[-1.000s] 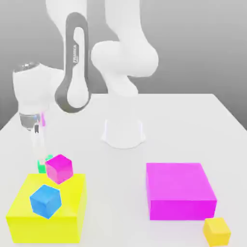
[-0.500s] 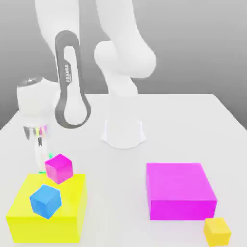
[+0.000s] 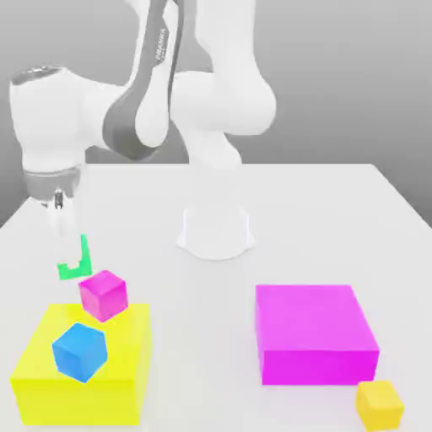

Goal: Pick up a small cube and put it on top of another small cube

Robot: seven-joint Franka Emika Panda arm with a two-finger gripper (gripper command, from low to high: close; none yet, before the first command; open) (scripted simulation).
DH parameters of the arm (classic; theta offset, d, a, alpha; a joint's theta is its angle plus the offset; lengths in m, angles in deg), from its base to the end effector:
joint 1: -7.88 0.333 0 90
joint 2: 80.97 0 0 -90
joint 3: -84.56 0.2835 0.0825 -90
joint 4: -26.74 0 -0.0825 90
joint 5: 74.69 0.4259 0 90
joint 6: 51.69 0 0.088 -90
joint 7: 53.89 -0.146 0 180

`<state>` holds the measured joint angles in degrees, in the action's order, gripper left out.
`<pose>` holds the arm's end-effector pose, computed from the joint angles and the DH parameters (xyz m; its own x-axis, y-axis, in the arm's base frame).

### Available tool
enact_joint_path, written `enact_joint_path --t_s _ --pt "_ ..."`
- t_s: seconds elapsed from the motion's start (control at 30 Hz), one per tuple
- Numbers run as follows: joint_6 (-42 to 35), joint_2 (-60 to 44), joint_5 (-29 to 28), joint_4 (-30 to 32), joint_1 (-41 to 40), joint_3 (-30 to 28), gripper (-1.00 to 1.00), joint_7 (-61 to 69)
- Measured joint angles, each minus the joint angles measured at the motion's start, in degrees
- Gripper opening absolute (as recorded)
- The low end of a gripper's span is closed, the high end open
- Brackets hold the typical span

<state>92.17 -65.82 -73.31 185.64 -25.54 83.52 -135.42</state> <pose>0.3406 -0.2321 0.1877 -0.4549 -0.8903 -0.0185 -0.8904 0.4551 -0.0044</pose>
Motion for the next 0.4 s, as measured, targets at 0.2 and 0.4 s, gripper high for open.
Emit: enact_joint_path --t_s 0.2,0.4 --pt "-3.9 1.3 0.6 -2.6 2.7 5.1 -1.0 -7.2" --pt "2.1 -3.3 0.4 -1.2 2.7 5.4 1.0 -7.6"
